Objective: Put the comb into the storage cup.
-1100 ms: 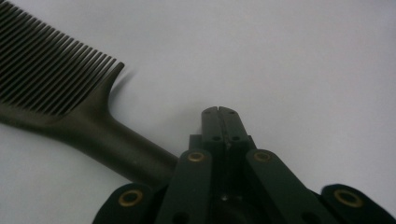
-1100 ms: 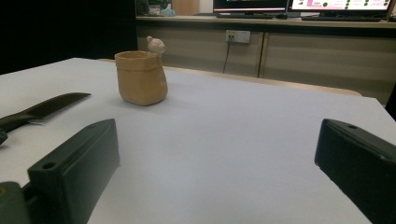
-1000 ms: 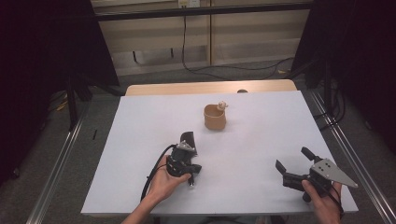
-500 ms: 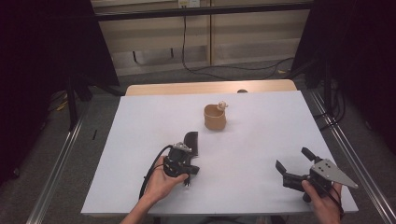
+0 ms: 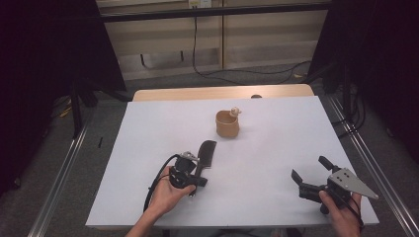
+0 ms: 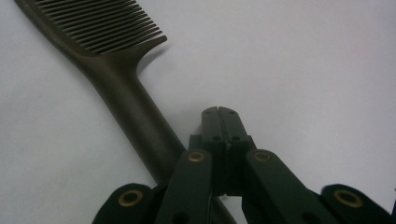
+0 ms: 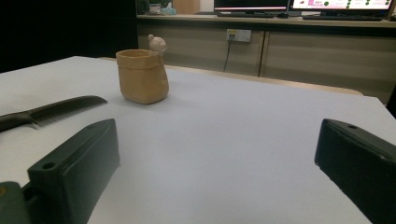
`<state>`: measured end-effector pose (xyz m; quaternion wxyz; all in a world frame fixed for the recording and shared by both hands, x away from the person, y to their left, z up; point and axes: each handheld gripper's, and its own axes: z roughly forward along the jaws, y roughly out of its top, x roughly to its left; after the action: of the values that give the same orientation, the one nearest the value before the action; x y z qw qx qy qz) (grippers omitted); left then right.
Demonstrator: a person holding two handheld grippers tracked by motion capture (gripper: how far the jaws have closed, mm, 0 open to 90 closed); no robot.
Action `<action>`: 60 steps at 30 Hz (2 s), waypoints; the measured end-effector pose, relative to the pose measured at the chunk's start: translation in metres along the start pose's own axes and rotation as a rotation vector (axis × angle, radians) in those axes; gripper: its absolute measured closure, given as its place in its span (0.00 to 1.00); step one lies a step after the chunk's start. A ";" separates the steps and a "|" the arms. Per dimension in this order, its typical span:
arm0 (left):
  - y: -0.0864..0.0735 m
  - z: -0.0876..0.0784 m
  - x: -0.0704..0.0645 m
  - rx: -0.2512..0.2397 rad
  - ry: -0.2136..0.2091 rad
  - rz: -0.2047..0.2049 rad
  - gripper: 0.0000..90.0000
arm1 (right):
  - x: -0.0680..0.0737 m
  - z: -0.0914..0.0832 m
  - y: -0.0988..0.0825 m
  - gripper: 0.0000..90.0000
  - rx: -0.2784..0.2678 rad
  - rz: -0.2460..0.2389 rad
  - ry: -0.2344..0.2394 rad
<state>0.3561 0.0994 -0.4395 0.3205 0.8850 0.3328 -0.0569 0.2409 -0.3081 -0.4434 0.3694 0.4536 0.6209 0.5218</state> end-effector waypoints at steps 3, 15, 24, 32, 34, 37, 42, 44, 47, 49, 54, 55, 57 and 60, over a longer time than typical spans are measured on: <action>0.000 -0.001 0.001 0.007 -0.006 0.008 1.00 | 0.001 0.000 0.000 0.00 0.000 -0.005 0.003; -0.004 -0.006 0.004 0.017 -0.004 -0.023 1.00 | 0.000 -0.001 0.000 0.00 -0.001 -0.001 0.002; -0.007 -0.010 0.007 0.021 0.003 -0.034 1.00 | 0.000 -0.001 0.000 0.00 -0.002 -0.002 0.000; -0.009 -0.013 0.010 0.023 0.006 -0.037 1.00 | 0.000 -0.002 0.000 0.00 -0.002 -0.001 0.001; -0.009 -0.013 0.010 0.024 0.003 -0.035 1.00 | 0.000 -0.001 0.000 0.00 -0.002 -0.002 -0.001; -0.009 -0.014 0.011 0.026 0.006 -0.027 1.00 | 0.000 -0.002 0.000 0.00 -0.002 -0.004 0.003; -0.010 -0.015 0.012 0.027 0.008 -0.022 1.00 | 0.000 -0.002 0.000 0.00 -0.003 -0.003 0.001; -0.010 -0.015 0.012 0.026 0.016 -0.021 1.00 | 0.000 -0.002 0.000 0.00 -0.003 -0.003 0.001; -0.010 -0.016 0.013 0.030 0.012 -0.014 1.00 | 0.000 -0.002 0.000 0.00 -0.003 -0.003 0.001; -0.010 -0.016 0.015 0.030 0.010 -0.014 1.00 | 0.000 -0.002 0.001 0.00 -0.003 -0.003 0.003; -0.010 -0.016 0.015 0.031 0.007 -0.009 1.00 | 0.000 -0.003 0.000 0.00 -0.003 -0.002 -0.002; -0.010 -0.017 0.015 0.034 0.009 -0.006 1.00 | 0.000 -0.003 0.000 0.00 -0.003 -0.001 -0.002; -0.010 -0.017 0.015 0.029 0.024 -0.005 1.00 | 0.000 -0.003 0.000 0.00 -0.003 -0.001 -0.002; -0.011 -0.019 0.016 0.025 0.032 0.002 1.00 | 0.000 -0.003 0.000 0.00 -0.004 -0.002 -0.002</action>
<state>0.3594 0.1261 -0.4358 0.3040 0.8901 0.3364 -0.0465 0.2378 -0.3094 -0.4424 0.3716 0.4527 0.6199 0.5223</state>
